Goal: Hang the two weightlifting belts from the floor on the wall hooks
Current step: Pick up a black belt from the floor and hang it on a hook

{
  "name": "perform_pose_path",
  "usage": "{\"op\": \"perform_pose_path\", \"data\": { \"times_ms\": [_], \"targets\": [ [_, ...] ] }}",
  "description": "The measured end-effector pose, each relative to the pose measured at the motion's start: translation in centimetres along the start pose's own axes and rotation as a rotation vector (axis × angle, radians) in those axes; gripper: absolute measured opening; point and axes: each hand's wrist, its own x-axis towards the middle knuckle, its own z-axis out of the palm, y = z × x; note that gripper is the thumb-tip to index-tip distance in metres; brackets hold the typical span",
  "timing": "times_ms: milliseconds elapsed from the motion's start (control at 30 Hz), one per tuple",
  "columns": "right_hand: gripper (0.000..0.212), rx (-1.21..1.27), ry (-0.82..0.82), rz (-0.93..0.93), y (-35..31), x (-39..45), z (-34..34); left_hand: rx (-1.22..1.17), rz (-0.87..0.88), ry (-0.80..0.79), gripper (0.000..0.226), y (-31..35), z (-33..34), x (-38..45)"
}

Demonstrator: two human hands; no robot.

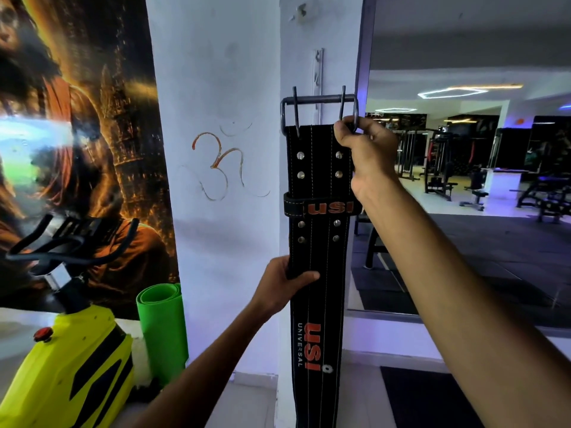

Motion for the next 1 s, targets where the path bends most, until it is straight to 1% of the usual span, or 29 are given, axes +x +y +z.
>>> {"op": "perform_pose_path", "data": {
  "times_ms": [100, 167, 200, 233, 267, 300, 333, 433, 467, 533, 600, 667, 700, 733, 767, 800, 833, 933, 1000],
  "targets": [
    [0.025, 0.021, 0.009, -0.019, -0.7, -0.1, 0.2, 0.076, -0.108, -0.119, 0.018, -4.0, 0.0, -2.2],
    [0.025, 0.035, 0.005, -0.033, -1.2, -0.1, 0.3, 0.09, -0.163, -0.215, 0.01, -6.3, 0.2, -4.0],
    [0.025, 0.035, -0.001, -0.038, -1.4, -0.1, 0.3, 0.089, -0.177, -0.232, 0.013, -6.8, 0.3, -4.5],
    [0.024, 0.031, -0.008, -0.042, -1.5, -0.1, 0.4, 0.075, -0.182, -0.239, 0.013, -6.7, 0.4, -4.8],
    [0.024, 0.022, -0.011, -0.046, -1.6, -0.2, 0.5, 0.062, -0.181, -0.231, 0.005, -6.2, 0.5, -4.8],
    [0.024, 0.013, -0.009, -0.051, -1.5, -0.1, 0.5, 0.064, -0.169, -0.196, 0.006, -5.3, 0.4, -4.4],
    [0.024, 0.007, -0.009, -0.054, -1.3, -0.1, 0.5, 0.069, -0.138, -0.152, 0.012, -4.2, 0.4, -3.9],
    [0.022, -0.003, -0.013, -0.041, -0.9, -0.6, 0.3, 0.016, -0.056, -0.06, 0.006, -1.7, -0.2, -2.5],
    [0.021, -0.006, -0.012, -0.036, -0.8, -0.6, 0.2, 0.018, -0.049, -0.056, 0.009, -1.5, -0.3, -2.3],
    [0.022, 0.0, 0.0, -0.033, -1.1, -0.7, 0.1, 0.023, -0.074, -0.09, 0.007, -2.1, -0.3, -2.6],
    [0.024, 0.027, 0.005, -0.047, -2.3, -0.3, -0.5, 0.061, -0.084, -0.166, 0.018, -3.2, 0.4, -3.0],
    [0.025, 0.009, 0.007, -0.035, -2.2, -0.3, -0.8, 0.057, -0.124, -0.237, 0.011, -5.0, 0.4, -4.1],
    [0.025, 0.003, 0.003, -0.035, -1.9, -0.2, -1.2, 0.036, -0.138, -0.251, 0.013, -5.8, 0.6, -4.6],
    [0.025, -0.001, 0.001, -0.034, -1.6, -0.3, -1.5, 0.033, -0.137, -0.234, 0.02, -6.4, 0.7, -4.9],
    [0.025, -0.003, -0.001, -0.029, -1.2, -0.4, -1.7, 0.062, -0.1, -0.18, 0.025, -6.3, 0.8, -5.2],
    [0.025, -0.002, -0.005, -0.026, -0.8, -0.5, -1.9, 0.089, -0.05, -0.094, 0.03, -5.7, 0.9, -5.0],
    [0.026, 0.005, -0.012, -0.028, -0.5, -0.5, -2.0, 0.089, -0.005, 0.005, 0.034, -4.3, 1.0, -4.5],
    [0.026, 0.014, -0.026, -0.042, 0.0, -0.5, -2.3, -0.088, 0.151, 0.249, 0.048, 1.6, 0.6, -1.1],
    [0.027, 0.011, -0.015, -0.057, 0.4, -0.5, -2.4, -0.129, 0.271, 0.375, 0.047, 6.1, 0.0, 1.5]
  ]
}}
